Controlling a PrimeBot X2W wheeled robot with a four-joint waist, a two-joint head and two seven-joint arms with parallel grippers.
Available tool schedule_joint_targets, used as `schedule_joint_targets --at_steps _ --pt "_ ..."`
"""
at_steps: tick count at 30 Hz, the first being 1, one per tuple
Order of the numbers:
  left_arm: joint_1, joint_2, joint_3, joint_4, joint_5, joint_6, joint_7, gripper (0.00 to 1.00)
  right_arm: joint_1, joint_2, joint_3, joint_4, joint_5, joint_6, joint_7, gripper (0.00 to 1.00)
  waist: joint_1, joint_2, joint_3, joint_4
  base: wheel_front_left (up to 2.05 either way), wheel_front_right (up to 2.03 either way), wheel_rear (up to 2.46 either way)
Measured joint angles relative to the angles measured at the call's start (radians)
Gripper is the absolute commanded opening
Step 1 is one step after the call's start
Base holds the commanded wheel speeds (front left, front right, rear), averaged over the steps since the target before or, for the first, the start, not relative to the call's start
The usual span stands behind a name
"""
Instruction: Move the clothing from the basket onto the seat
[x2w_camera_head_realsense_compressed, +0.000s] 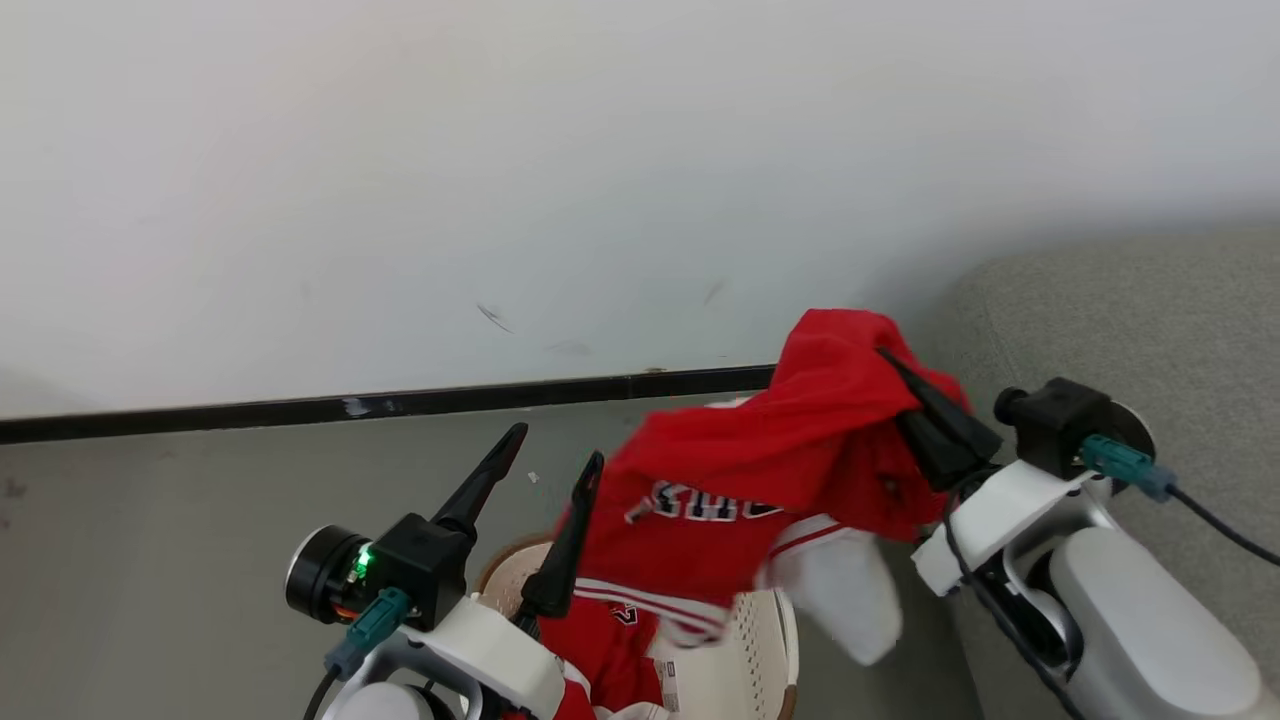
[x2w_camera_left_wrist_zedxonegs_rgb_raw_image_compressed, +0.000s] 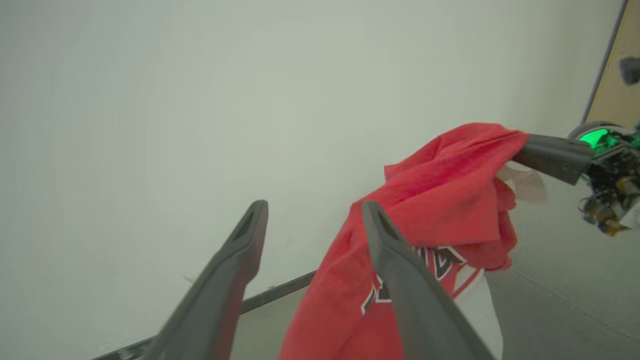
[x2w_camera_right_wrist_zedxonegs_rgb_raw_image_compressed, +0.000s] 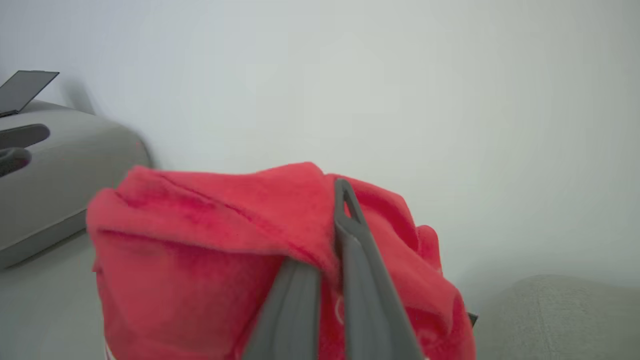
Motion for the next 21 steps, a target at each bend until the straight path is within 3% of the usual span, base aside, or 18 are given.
schedule_joint_targets --at_steps 11,21 --pt "0.024 0.0 -0.056 0.029 0.0 -0.046 -0.051 1.0 0.089 -0.042 -0.237 -0.09 -0.069 0.0 0.0 0.0 0.0 0.0 -0.002 -0.071 0.0 0.0 0.0" --pt "0.046 0.001 -0.114 0.049 0.002 -0.071 -0.075 1.0 0.206 -0.047 -0.363 -0.152 -0.104 0.0 0.0 0.0 0.0 0.0 -0.004 -0.136 0.0 0.0 0.0"
